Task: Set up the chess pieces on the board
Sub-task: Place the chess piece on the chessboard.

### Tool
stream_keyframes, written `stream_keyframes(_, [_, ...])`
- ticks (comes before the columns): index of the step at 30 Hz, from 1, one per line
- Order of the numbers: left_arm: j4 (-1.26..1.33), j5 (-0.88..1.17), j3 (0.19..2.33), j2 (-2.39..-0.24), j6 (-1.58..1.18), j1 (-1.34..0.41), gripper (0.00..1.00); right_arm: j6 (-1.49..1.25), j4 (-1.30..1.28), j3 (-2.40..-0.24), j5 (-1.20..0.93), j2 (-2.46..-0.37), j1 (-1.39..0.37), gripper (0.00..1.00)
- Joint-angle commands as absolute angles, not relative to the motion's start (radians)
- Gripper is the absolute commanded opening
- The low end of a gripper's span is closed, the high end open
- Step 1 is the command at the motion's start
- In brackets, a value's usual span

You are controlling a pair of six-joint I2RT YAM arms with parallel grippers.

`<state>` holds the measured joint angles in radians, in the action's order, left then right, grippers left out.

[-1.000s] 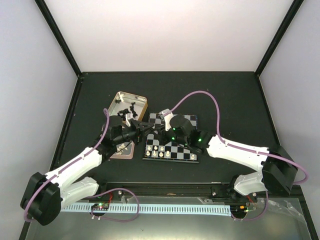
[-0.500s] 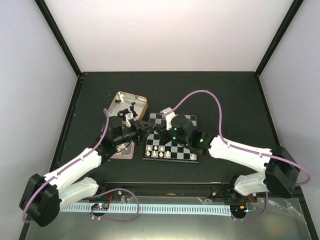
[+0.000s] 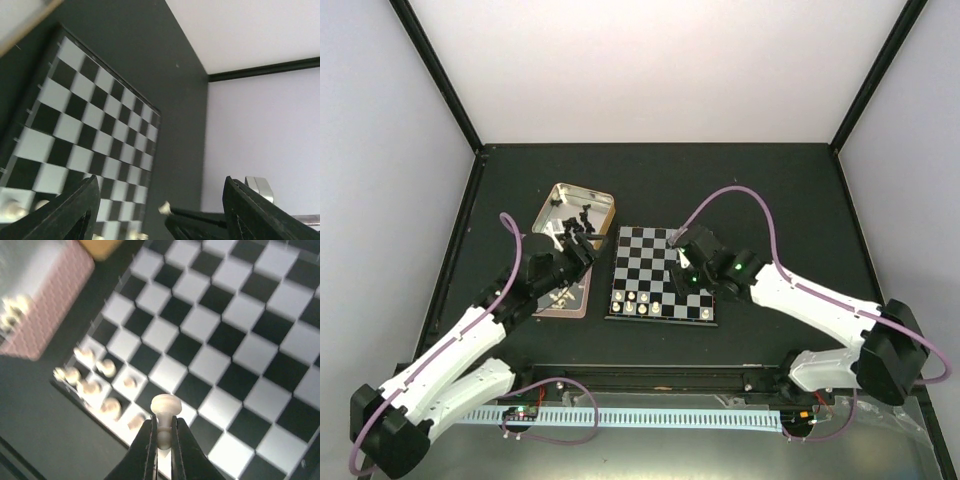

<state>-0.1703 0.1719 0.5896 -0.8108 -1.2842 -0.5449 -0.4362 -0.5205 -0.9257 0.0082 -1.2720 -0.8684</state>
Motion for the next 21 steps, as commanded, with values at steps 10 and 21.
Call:
stream_keyframes(10, [-0.33,-0.08,0.676,-0.749,-0.822,-0.546,0.72,-0.384,-0.821,-1.089,-0.086,-1.538,-0.865,0.02])
stream_keyframes(21, [-0.347,-0.088,0.672,-0.746,-0.755,-0.546,0.74,-0.373,-0.866,-1.229,-0.144,-1.726,-0.872,0.03])
